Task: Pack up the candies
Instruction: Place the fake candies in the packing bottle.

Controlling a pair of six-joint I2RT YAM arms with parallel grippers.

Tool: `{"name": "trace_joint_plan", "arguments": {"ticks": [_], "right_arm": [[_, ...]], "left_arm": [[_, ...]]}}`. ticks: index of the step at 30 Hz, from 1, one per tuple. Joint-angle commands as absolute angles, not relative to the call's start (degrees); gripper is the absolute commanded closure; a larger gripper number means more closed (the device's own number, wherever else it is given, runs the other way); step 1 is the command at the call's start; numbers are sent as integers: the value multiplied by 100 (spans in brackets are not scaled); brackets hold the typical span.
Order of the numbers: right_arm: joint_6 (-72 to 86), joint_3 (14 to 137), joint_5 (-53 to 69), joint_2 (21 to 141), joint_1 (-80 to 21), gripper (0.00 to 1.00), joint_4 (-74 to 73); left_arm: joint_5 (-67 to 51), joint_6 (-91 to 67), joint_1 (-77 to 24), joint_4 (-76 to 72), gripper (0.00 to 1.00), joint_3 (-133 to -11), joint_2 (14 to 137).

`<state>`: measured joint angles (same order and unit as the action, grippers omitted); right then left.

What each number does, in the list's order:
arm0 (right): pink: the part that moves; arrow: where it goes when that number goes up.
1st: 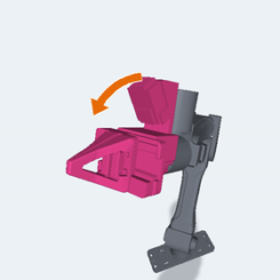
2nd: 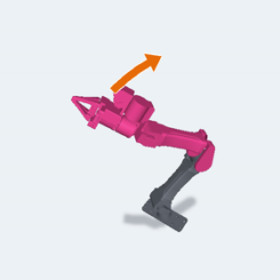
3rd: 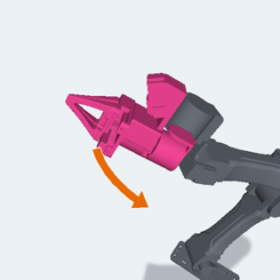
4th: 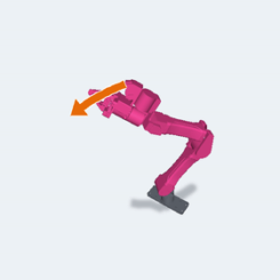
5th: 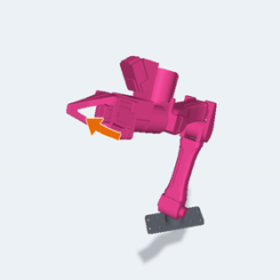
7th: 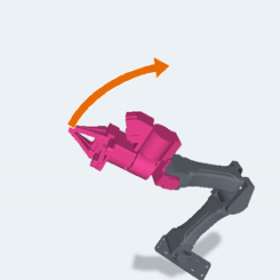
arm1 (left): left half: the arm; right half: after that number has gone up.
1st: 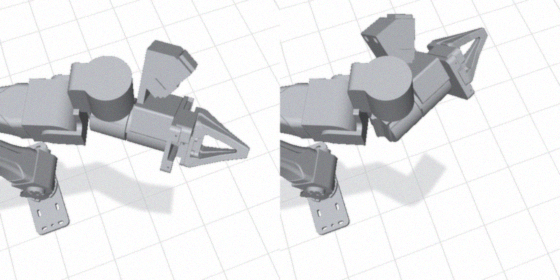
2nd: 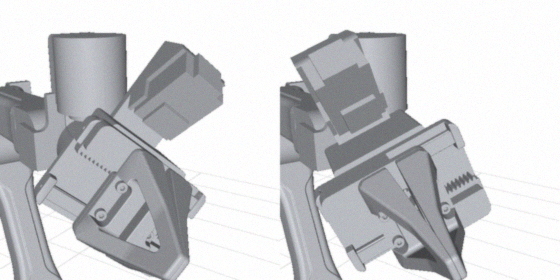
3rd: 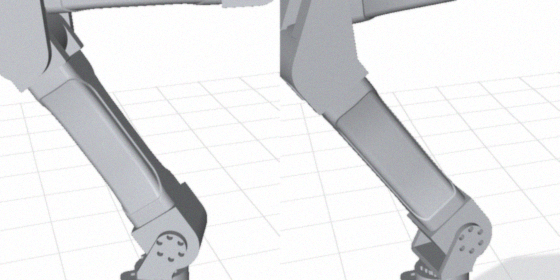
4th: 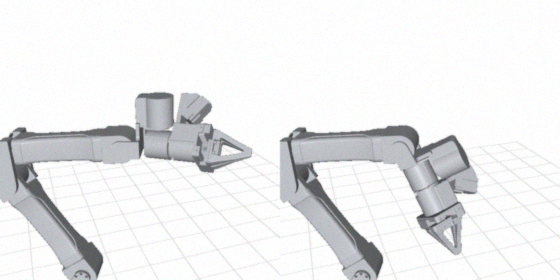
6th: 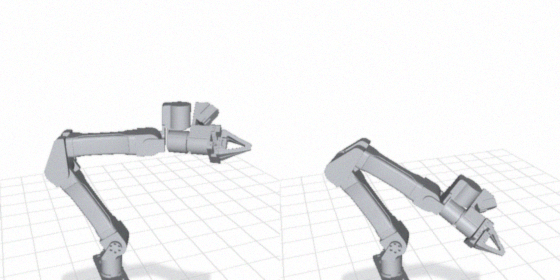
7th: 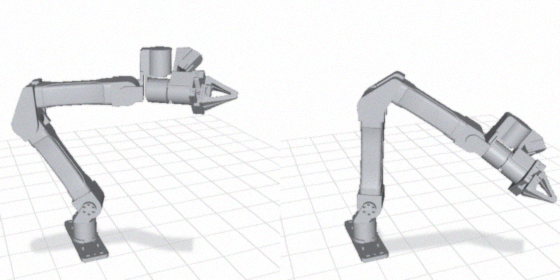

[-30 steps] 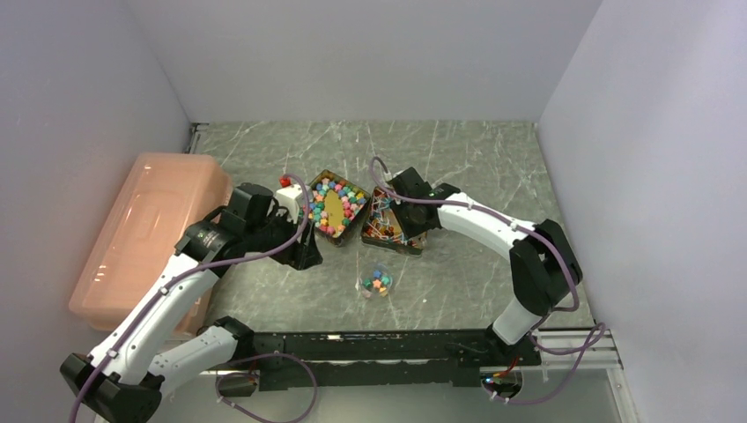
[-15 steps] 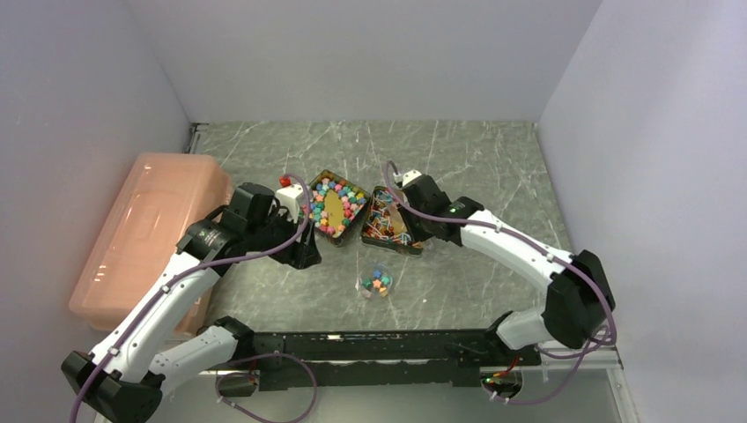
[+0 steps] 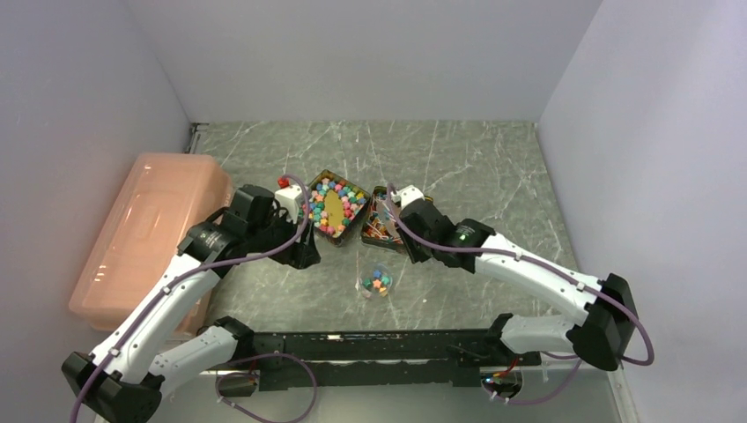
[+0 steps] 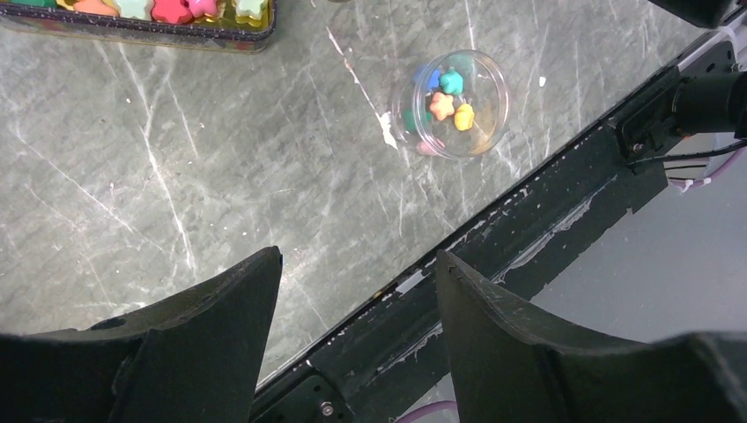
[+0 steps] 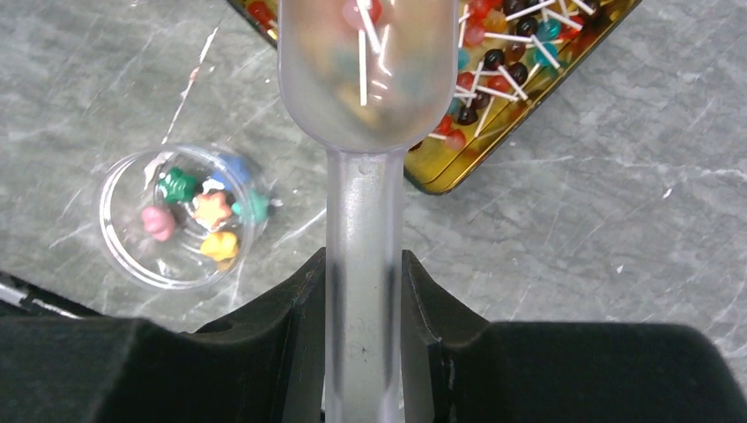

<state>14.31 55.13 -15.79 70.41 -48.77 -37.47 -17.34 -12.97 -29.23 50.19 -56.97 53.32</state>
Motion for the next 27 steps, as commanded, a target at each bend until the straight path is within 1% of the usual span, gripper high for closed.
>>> {"name": "trace_joint_plan", "arguments": {"ticks": [1,14,21,27], "right_arm": [[1937,5511,-2073,6647,-5239,100,-4057],[3127,5871,-2596,6266,-6864,100,-5438],[3677,6213,-2459,6408,-7585,100,-6205],[3829,6492,-1951,6557,-7836,100,-6726]], "left_arm": [[-1684,-1359,-2944,4877,30,-5653,5209],[-1630,-1412,-2944,4750,30,-5449,5039],[-1608,-1394,-2944,4527,30,-5239,4936],[-1526,-1297,-2944,4412,30,-5082,4898]]}}
